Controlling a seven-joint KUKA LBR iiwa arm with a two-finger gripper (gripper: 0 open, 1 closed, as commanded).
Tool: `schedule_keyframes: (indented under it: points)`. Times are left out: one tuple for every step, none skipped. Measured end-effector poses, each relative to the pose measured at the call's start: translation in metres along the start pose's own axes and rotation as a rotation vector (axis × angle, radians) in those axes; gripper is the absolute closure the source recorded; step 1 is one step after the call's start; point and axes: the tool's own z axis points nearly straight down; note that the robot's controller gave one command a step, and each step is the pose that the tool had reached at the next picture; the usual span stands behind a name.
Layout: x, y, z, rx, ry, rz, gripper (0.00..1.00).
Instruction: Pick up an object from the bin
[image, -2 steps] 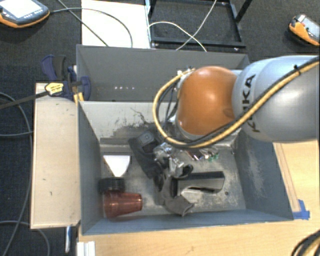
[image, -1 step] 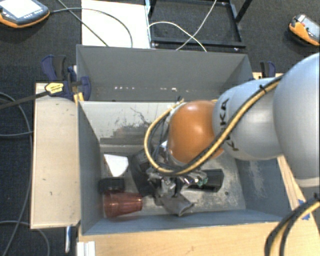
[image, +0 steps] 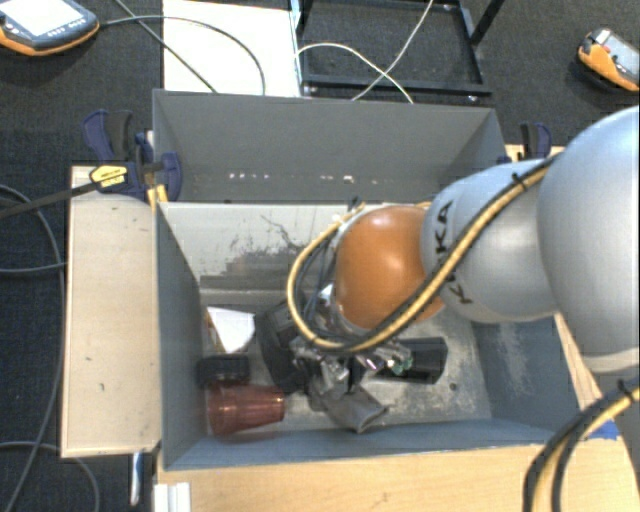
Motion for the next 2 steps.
schedule_keyframes:
  points:
    - [0.0025, 0.0042, -0.0683, 0.003, 0.000, -0.057, 1.00]
    - [0.0025, 0.0042, -0.0683, 0.003, 0.000, -0.057, 1.00]
